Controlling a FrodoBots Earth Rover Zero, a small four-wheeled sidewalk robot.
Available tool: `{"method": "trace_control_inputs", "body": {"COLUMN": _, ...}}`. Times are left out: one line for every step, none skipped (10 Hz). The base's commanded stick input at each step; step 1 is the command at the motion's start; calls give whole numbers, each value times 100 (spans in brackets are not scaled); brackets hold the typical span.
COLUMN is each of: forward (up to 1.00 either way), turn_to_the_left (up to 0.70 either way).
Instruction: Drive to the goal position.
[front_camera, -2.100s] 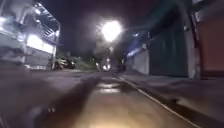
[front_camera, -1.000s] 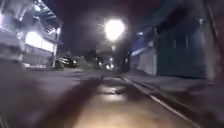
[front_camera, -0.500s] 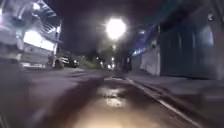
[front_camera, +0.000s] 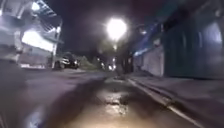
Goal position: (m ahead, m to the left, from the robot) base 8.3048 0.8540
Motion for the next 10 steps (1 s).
{"method": "trace_control_inputs", "body": {"forward": 70, "turn_to_the_left": 0}}
{"method": "trace_control_inputs", "body": {"forward": 70, "turn_to_the_left": 0}}
{"method": "trace_control_inputs", "body": {"forward": 70, "turn_to_the_left": 0}}
{"method": "trace_control_inputs", "body": {"forward": 70, "turn_to_the_left": 0}}
{"method": "trace_control_inputs", "body": {"forward": 70, "turn_to_the_left": 0}}
{"method": "trace_control_inputs", "body": {"forward": 70, "turn_to_the_left": 0}}
{"method": "trace_control_inputs", "body": {"forward": 70, "turn_to_the_left": 0}}
{"method": "trace_control_inputs", "body": {"forward": 70, "turn_to_the_left": 0}}
{"method": "trace_control_inputs", "body": {"forward": 70, "turn_to_the_left": 0}}
{"method": "trace_control_inputs", "body": {"forward": 70, "turn_to_the_left": 0}}
